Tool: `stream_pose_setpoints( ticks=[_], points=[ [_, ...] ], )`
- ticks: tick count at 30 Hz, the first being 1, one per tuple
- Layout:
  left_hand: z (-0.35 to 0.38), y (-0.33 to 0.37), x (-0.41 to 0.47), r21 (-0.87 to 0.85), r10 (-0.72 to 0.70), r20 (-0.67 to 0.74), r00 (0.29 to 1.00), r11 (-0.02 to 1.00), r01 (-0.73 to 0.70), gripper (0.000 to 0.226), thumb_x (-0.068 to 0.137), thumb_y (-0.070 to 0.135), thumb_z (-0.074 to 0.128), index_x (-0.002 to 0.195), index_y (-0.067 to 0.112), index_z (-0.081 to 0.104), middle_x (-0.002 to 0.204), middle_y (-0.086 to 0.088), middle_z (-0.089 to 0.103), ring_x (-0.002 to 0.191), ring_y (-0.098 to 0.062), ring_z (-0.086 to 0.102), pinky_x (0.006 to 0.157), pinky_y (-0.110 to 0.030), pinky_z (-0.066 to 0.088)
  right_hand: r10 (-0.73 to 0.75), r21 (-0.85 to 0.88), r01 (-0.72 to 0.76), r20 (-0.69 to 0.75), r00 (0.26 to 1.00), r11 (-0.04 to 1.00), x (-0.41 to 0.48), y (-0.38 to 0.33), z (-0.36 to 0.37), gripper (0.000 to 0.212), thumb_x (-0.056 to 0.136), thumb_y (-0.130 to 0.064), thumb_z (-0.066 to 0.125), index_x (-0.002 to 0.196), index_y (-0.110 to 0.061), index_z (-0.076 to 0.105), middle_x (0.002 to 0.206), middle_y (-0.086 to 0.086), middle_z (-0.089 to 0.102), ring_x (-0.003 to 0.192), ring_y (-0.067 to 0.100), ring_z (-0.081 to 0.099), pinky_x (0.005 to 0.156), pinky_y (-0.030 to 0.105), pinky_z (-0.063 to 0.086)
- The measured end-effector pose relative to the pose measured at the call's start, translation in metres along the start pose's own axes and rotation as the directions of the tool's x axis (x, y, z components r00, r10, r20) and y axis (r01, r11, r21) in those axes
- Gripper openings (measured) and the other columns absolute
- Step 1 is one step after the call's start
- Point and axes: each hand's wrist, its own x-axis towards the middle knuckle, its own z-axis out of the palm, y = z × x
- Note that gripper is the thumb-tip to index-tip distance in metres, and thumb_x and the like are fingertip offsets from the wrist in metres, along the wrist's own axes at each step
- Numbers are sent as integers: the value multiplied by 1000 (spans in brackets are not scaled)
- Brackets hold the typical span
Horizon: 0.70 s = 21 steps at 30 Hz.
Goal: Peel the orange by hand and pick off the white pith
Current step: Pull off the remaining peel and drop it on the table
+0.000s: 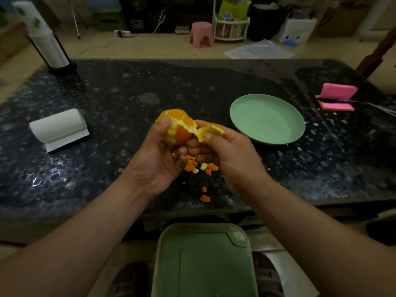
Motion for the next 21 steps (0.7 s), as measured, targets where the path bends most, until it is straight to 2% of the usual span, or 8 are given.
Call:
stream_pose_setpoints(
  ticks=[4, 7, 9, 11, 14, 16, 19, 21],
  points=[
    [4, 6, -2, -191, -14, -76, 997, 982, 0, 49, 100, 52, 56, 115, 7, 71, 97, -9, 69, 68, -8, 61, 58, -19, 57, -11, 80, 9, 18, 1000, 997, -6, -4, -2, 28, 110, -11, 51, 132, -18, 68, 111, 11, 80, 102, 24, 78, 82, 31, 62],
    [-2, 19, 2, -92, 67, -194, 979, 992, -86, 51, 97, 51, 60, 122, 7, 67, 100, -10, 72, 74, -14, 65, 61, -24, 61, -27, -182, 22, -23, 999, 983, -9, 0, -13, 29, 112, -17, 51, 134, -28, 68, 111, 1, 80, 103, 19, 77, 88, 40, 65],
    [-3, 22, 4, 12, 70, -199, 978, 998, -69, 54, 92, 49, 64, 124, 6, 66, 101, -12, 73, 75, -17, 68, 63, -27, 62, -57, -546, 32, -29, 998, 837, -4, 8, -19, 34, 111, -22, 52, 139, -37, 66, 109, -10, 76, 97, 11, 73, 87, 40, 63],
    [-1, 18, 6, 28, 20, -205, 979, 1000, -14, 52, 88, 43, 69, 121, 3, 68, 102, -15, 74, 79, -20, 70, 66, -30, 64, -20, -794, 39, 33, 999, 607, 4, 15, -19, 43, 109, -17, 51, 147, -36, 60, 115, -13, 66, 104, 10, 65, 90, 28, 51],
    [2, 10, 6, -28, -37, -227, 973, 999, 32, 31, 96, 26, 69, 110, -1, 71, 102, -20, 71, 86, -26, 72, 69, -32, 65, 72, -913, 53, 89, 993, 405, 15, 13, -11, 50, 104, -9, 48, 148, -30, 57, 113, -4, 50, 106, 19, 58, 75, 23, 40],
    [-1, 8, 7, -46, -56, -233, 971, 998, 47, 26, 98, 20, 67, 111, -3, 71, 105, -22, 70, 90, -29, 72, 71, -33, 66, 98, -919, 47, 92, 991, 392, 18, 10, -11, 50, 101, -9, 51, 147, -29, 57, 114, -4, 46, 103, 17, 55, 72, 21, 39],
    [-3, 8, 5, -42, -64, -226, 972, 998, 56, 36, 96, 20, 67, 124, -3, 67, 111, -22, 71, 93, -30, 72, 78, -36, 66, 30, -909, 45, 63, 998, 414, 16, 9, -15, 45, 100, -18, 57, 143, -31, 60, 119, -9, 51, 106, 14, 59, 83, 29, 46],
    [-2, 8, 5, 0, -66, -221, 973, 998, 68, 43, 92, 24, 68, 129, 1, 66, 112, -18, 73, 92, -27, 72, 83, -37, 65, -90, -855, 67, 24, 996, 514, 14, 7, -14, 31, 101, -30, 63, 132, -32, 66, 114, -13, 61, 101, 7, 63, 83, 27, 51]
  ],
)
